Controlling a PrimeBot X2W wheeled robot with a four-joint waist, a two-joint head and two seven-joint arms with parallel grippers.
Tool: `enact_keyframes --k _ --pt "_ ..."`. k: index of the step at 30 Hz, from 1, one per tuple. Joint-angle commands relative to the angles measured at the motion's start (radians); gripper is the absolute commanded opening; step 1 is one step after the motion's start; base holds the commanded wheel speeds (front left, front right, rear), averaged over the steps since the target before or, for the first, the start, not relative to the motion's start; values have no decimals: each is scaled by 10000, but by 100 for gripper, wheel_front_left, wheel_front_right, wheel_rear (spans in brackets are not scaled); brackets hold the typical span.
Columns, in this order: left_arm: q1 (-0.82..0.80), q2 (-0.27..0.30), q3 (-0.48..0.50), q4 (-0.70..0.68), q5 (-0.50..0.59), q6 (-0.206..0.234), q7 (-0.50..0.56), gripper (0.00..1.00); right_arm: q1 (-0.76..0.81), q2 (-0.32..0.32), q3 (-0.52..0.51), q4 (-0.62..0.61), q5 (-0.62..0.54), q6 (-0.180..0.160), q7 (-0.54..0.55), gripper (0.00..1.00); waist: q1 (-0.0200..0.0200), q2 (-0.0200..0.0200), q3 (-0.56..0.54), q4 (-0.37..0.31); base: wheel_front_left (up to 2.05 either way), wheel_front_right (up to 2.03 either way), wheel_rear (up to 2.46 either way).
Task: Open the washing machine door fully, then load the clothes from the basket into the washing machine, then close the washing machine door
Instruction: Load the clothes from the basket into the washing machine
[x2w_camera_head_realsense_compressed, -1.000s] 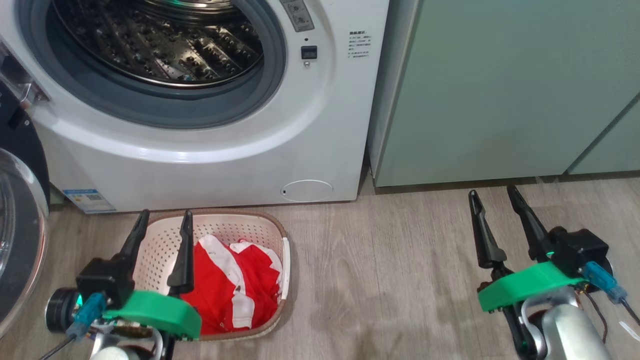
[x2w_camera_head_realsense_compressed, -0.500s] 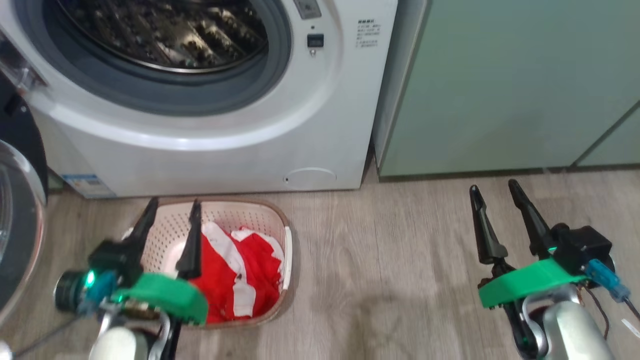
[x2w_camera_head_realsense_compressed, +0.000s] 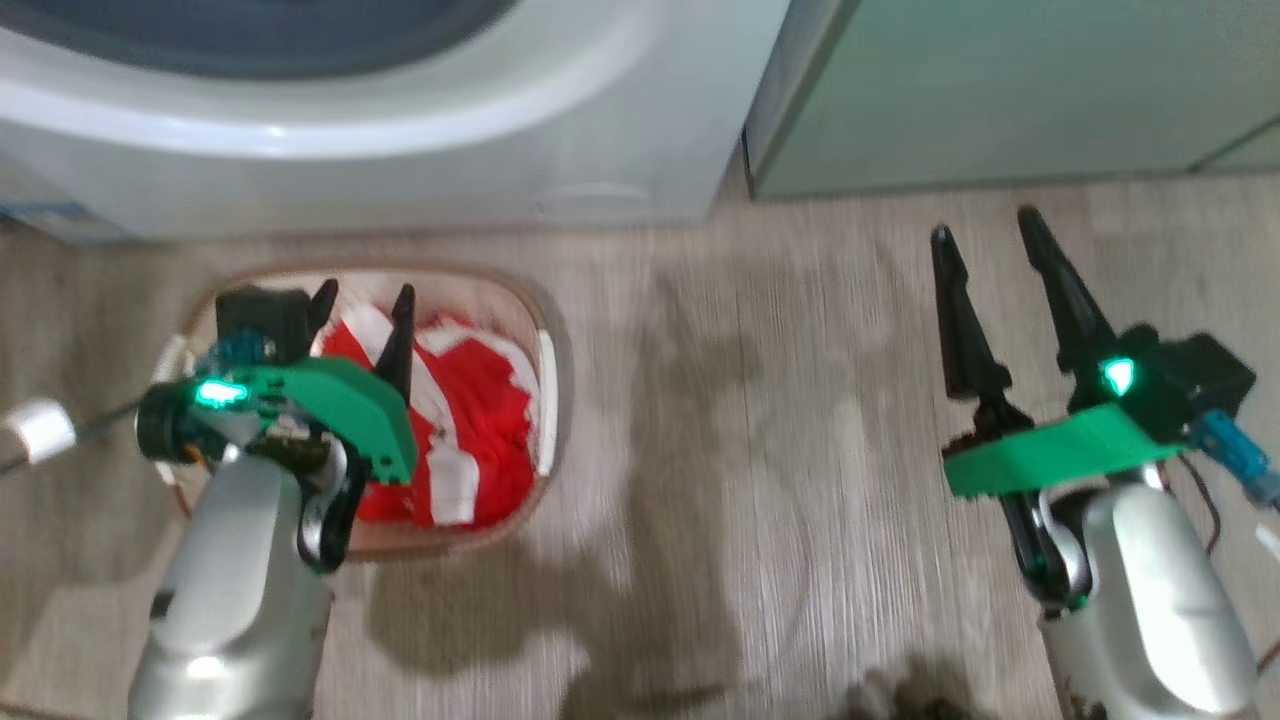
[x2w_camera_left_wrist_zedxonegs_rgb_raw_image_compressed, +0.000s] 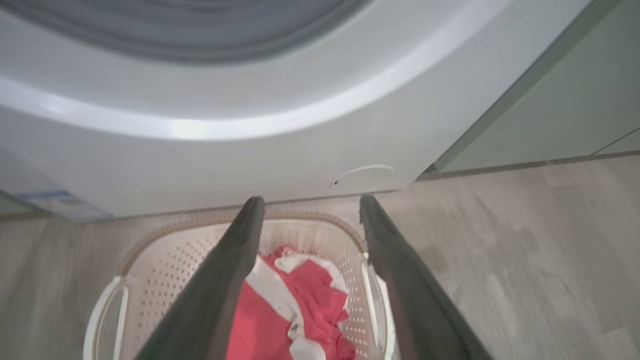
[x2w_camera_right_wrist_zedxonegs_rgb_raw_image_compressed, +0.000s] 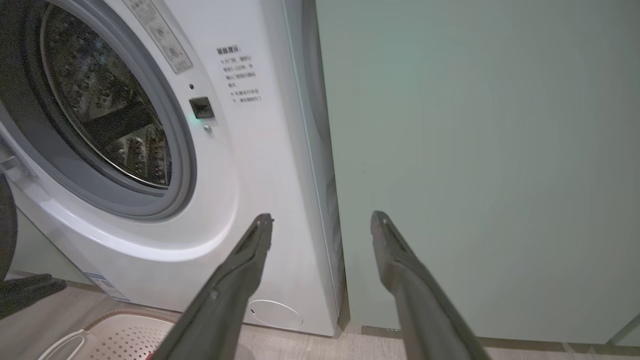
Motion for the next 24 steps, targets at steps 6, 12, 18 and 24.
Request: enact_keyframes --k 6,12,18,24 --pt "-1642 206 409 2253 -254 -147 -42 100 -827 13 430 -467 154 0 -149 100 -2 0 2220 -430 0 0 0" --pt "-2803 395 638 4414 -625 -321 -122 100 -1396 13 646 -423 354 0 -216 100 -2 0 3439 -686 0 0 0" --pt "-3649 759 793 6088 -925 -512 -62 100 -1749 13 792 -510 461 0 -235 100 -2 0 4431 -889 0 0 0" --pt "-4287 1027 967 7244 -1262 -640 -94 100 -1914 13 889 -687 538 0 -237 100 -2 0 5132 -1036 0 0 0"
